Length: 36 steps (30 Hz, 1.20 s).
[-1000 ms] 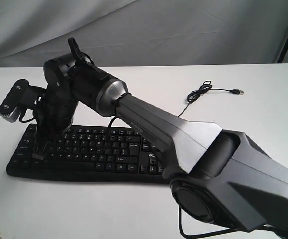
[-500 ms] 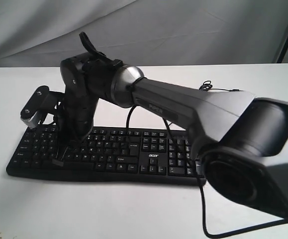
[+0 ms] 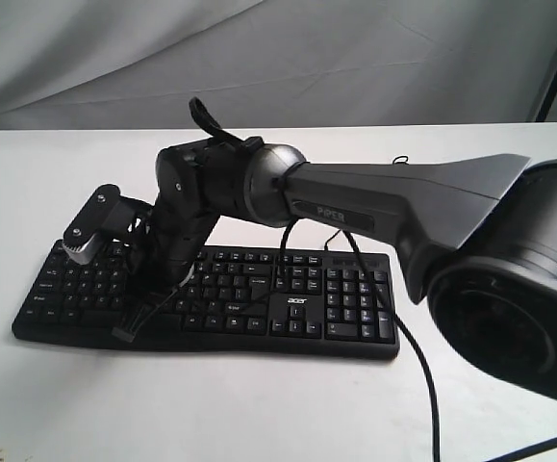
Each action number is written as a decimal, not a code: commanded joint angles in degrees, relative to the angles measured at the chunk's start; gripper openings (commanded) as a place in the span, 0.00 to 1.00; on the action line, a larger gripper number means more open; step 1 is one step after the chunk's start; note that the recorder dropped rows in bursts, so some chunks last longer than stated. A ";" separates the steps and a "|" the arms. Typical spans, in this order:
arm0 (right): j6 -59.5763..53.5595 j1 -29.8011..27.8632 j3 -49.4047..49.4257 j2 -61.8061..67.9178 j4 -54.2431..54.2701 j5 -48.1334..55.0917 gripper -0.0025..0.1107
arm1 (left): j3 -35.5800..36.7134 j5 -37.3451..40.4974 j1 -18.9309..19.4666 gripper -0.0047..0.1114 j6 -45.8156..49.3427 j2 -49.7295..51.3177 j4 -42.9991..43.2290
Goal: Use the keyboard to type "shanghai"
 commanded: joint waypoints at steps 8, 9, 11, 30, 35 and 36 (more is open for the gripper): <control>-1.09 -0.20 0.30 -1.04 0.46 -2.10 0.02 | 0.25 -0.27 -0.23 0.04 -0.16 -0.20 0.04; -1.09 -0.20 0.30 -1.04 0.36 -2.06 0.02 | 0.25 -0.27 -0.23 0.04 -0.16 -0.20 0.04; -1.09 -0.20 0.30 -1.04 0.36 -1.91 0.02 | 0.25 -0.27 -0.23 0.04 -0.16 -0.20 0.04; -0.88 -0.71 2.57 -0.93 -0.75 -2.57 0.02 | 0.25 -0.27 -0.23 0.04 -0.16 -0.20 0.04; -1.05 -0.71 2.57 -0.93 -0.49 -2.69 0.02 | 0.25 -0.27 -0.23 0.04 -0.16 -0.20 0.04; -1.05 -0.71 2.57 -0.93 -0.49 -2.69 0.02 | 0.25 -0.27 -0.23 0.04 -0.16 -0.20 0.04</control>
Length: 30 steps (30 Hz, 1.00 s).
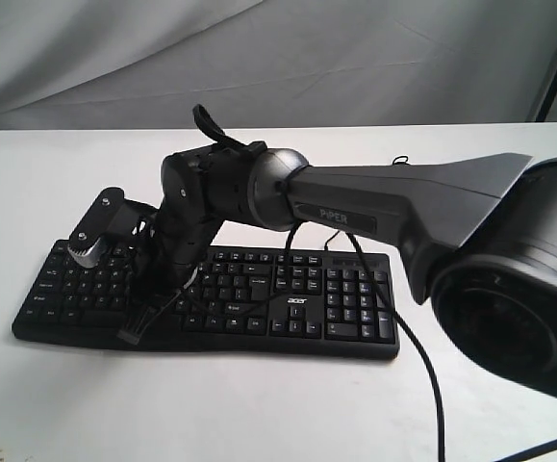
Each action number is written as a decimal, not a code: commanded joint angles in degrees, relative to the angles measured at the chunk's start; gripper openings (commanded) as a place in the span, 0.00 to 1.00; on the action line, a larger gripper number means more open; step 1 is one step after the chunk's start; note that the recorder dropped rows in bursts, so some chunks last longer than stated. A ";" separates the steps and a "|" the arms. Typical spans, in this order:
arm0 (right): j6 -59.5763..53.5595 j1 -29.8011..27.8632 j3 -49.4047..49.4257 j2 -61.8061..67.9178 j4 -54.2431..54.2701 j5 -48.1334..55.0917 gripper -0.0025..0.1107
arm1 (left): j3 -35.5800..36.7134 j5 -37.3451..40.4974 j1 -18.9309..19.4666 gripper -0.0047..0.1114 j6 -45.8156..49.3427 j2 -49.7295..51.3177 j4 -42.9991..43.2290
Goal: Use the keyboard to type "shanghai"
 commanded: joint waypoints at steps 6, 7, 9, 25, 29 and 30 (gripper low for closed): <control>-0.56 -0.58 0.52 -0.63 0.00 -0.36 0.02 | 0.25 -0.27 -0.23 0.04 -0.16 -0.20 0.04; -0.56 -0.58 0.52 -0.63 0.00 -0.36 0.02 | 0.25 -0.27 -0.23 0.04 -0.16 -0.20 0.04; -0.56 -0.58 0.52 -0.63 0.02 -1.27 0.02 | 0.25 -0.27 -0.23 0.04 -0.16 -0.20 0.04; -1.18 0.21 -8.57 2.05 -0.23 -0.71 0.02 | 0.25 -0.27 -0.23 0.04 -0.16 -0.20 0.04; -0.91 0.21 -10.64 3.82 0.48 1.31 0.02 | 0.25 -0.27 -0.23 0.04 -0.16 -0.20 0.04; -0.91 0.21 -11.16 3.97 0.66 1.78 0.02 | 0.25 -0.27 -0.23 0.04 -0.16 -0.20 0.04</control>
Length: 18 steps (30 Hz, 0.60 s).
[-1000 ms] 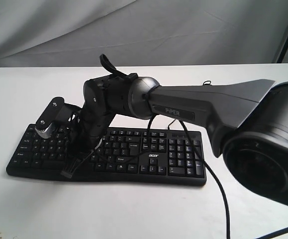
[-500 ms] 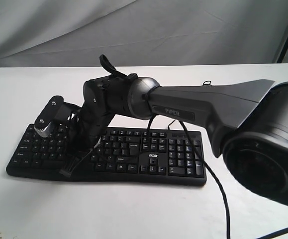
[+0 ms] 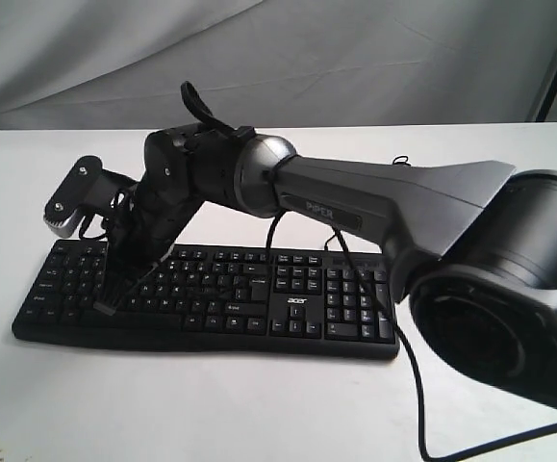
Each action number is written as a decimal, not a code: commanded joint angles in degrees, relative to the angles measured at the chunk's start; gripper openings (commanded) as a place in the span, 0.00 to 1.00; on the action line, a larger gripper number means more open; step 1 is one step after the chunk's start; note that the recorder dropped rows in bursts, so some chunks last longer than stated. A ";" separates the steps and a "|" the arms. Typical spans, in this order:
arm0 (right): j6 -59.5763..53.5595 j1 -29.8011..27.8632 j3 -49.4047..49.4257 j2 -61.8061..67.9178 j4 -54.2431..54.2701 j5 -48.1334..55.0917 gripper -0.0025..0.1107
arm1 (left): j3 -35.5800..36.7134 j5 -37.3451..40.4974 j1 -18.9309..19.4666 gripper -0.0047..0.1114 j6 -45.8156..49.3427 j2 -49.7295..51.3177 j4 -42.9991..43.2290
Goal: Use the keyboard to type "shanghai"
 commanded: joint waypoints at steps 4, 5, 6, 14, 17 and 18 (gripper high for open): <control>-0.04 0.11 -1.87 1.46 0.68 1.24 0.02 | 0.25 -0.27 -0.23 0.04 -0.16 -0.20 0.04; -0.04 0.00 -1.87 1.46 0.68 1.31 0.02 | 0.25 -0.27 -0.23 0.04 -0.16 -0.20 0.04; -0.04 0.01 -1.87 1.68 0.68 1.31 0.02 | 0.25 -0.27 -0.23 0.04 -0.16 -0.20 0.04; -0.04 0.01 -1.87 2.63 0.80 0.73 0.02 | 0.25 -0.27 -0.23 0.04 -0.16 -0.20 0.04; -0.04 0.01 -1.87 2.63 0.80 0.46 0.02 | 0.25 -0.27 -0.23 0.04 -0.16 -0.20 0.04; -0.04 0.01 -1.87 2.63 0.80 0.46 0.02 | 0.25 -0.27 -0.23 0.04 -0.16 -0.20 0.04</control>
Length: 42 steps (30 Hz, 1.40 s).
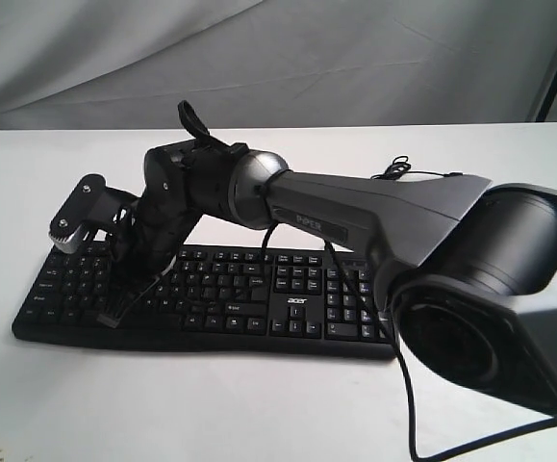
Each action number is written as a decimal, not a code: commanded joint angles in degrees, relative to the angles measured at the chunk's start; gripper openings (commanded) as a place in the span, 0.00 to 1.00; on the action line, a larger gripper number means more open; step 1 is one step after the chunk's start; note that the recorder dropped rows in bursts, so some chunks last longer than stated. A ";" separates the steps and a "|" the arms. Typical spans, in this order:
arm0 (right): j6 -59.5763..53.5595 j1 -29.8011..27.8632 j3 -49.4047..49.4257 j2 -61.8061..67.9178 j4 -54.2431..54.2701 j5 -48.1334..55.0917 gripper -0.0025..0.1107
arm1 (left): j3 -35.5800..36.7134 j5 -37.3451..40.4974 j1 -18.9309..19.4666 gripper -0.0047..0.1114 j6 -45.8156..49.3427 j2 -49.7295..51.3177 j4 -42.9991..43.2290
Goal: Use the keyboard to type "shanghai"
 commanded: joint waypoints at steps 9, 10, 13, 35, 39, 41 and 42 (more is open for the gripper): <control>-0.04 -0.09 -0.39 0.63 0.47 -0.59 0.02 | 0.25 -0.27 -0.23 0.04 -0.16 -0.20 0.04; -0.04 -0.07 -0.39 0.86 0.47 -0.59 0.02 | 0.25 -0.27 -0.23 0.04 -0.16 -0.20 0.04; -0.04 -0.07 -0.39 1.11 0.47 -0.48 0.02 | 0.25 -0.27 -0.23 0.04 -0.16 -0.20 0.04; 2.73 -0.07 -0.39 -2.25 -5.59 3.37 0.02 | 0.25 -0.27 -0.23 0.04 -0.16 -0.20 0.04; 2.82 -0.07 -0.39 -2.41 -5.82 3.71 0.02 | 0.25 -0.27 -0.23 0.04 -0.16 -0.20 0.04; 2.82 -0.07 -0.39 -2.39 -5.82 3.92 0.02 | 0.25 -0.27 -0.23 0.04 -0.16 -0.20 0.04; 2.82 -0.07 -0.39 -2.39 -5.82 4.05 0.02 | 0.25 -0.27 -0.23 0.04 -0.16 -0.20 0.04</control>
